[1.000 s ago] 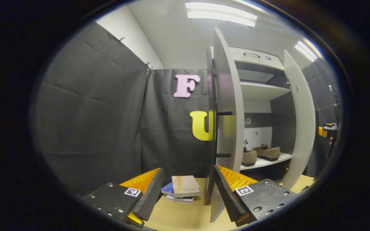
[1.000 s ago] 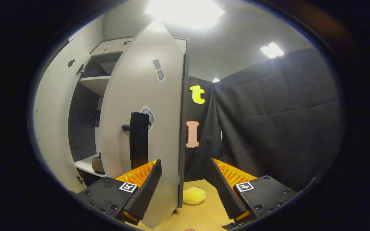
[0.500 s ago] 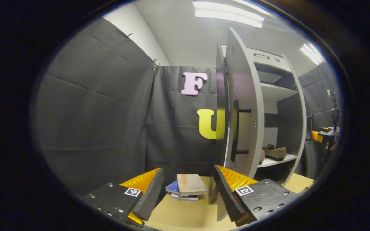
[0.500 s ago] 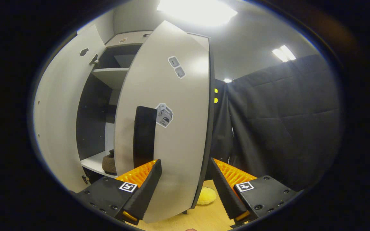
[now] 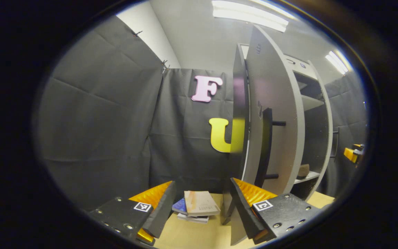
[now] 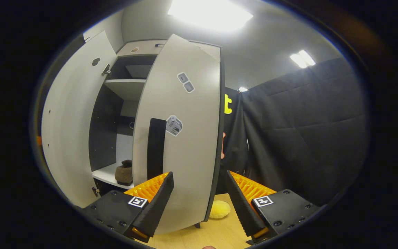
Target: Grab one shoe with the right hand and put it into the shoe cabinet, grab the other shoe with the left hand and put it into the shoe cabinet; then close the right door with the right hand and the left door with the left hand.
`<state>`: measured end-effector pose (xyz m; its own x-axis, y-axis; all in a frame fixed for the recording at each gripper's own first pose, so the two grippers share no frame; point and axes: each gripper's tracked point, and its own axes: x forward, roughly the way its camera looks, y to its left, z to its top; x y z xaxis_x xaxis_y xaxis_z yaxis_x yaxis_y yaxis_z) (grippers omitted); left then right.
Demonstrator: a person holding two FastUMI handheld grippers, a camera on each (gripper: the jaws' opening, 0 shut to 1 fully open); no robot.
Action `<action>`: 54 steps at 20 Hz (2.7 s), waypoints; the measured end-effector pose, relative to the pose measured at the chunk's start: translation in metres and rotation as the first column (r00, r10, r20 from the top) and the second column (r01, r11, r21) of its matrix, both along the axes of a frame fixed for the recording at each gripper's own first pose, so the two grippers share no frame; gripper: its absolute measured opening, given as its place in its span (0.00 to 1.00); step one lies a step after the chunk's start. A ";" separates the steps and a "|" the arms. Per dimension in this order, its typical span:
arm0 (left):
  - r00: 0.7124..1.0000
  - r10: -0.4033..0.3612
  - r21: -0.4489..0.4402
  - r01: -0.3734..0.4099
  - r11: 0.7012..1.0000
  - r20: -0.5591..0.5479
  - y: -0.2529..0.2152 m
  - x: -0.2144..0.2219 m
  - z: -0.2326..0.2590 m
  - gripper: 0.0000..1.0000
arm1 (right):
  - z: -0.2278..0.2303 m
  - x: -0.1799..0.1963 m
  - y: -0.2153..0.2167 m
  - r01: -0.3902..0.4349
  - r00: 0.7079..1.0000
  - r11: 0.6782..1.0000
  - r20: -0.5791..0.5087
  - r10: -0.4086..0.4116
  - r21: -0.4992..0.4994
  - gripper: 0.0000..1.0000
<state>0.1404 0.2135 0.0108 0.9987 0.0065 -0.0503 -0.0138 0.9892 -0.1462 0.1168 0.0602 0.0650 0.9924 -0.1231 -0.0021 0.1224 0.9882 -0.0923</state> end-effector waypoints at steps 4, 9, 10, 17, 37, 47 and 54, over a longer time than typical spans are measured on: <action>1.000 0.012 -0.006 -0.012 1.000 -0.008 -0.024 0.014 0.005 0.90 | -0.010 -0.005 -0.015 -0.030 0.999 0.999 -0.029 0.030 0.016 0.96; 0.997 0.070 0.016 -0.070 0.997 -0.011 -0.025 0.015 0.009 0.89 | -0.018 0.000 -0.044 -0.050 0.998 0.999 -0.048 0.051 0.015 0.95; 0.997 0.080 0.011 -0.080 0.997 -0.018 -0.025 0.015 0.009 0.89 | -0.021 0.002 -0.050 -0.051 0.997 0.999 -0.051 0.052 0.019 0.95; 0.998 0.068 0.051 -0.067 0.996 -0.017 -0.078 0.003 0.015 0.89 | -0.032 0.010 -0.074 -0.090 0.994 0.995 -0.064 0.093 0.044 0.96; 0.990 -0.138 0.021 0.138 0.990 -0.014 -0.258 0.038 0.015 0.88 | -0.043 0.003 -0.132 -0.091 0.991 0.995 -0.091 0.095 0.046 0.95; 0.993 -0.117 0.107 0.115 0.988 0.017 -0.252 0.021 0.026 0.88 | -0.034 -0.003 -0.114 -0.133 0.988 0.989 -0.065 0.137 0.069 0.95; 0.997 -0.067 0.126 0.063 0.990 0.027 -0.204 -0.024 0.036 0.95 | -0.017 -0.020 -0.106 -0.155 0.987 0.985 -0.036 0.158 0.074 0.95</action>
<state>0.1168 0.0090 0.0465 0.9983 -0.0538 -0.0224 0.0534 0.9984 -0.0202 0.0963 -0.0457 0.0483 0.9983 0.0356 -0.0464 -0.0367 0.9990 -0.0237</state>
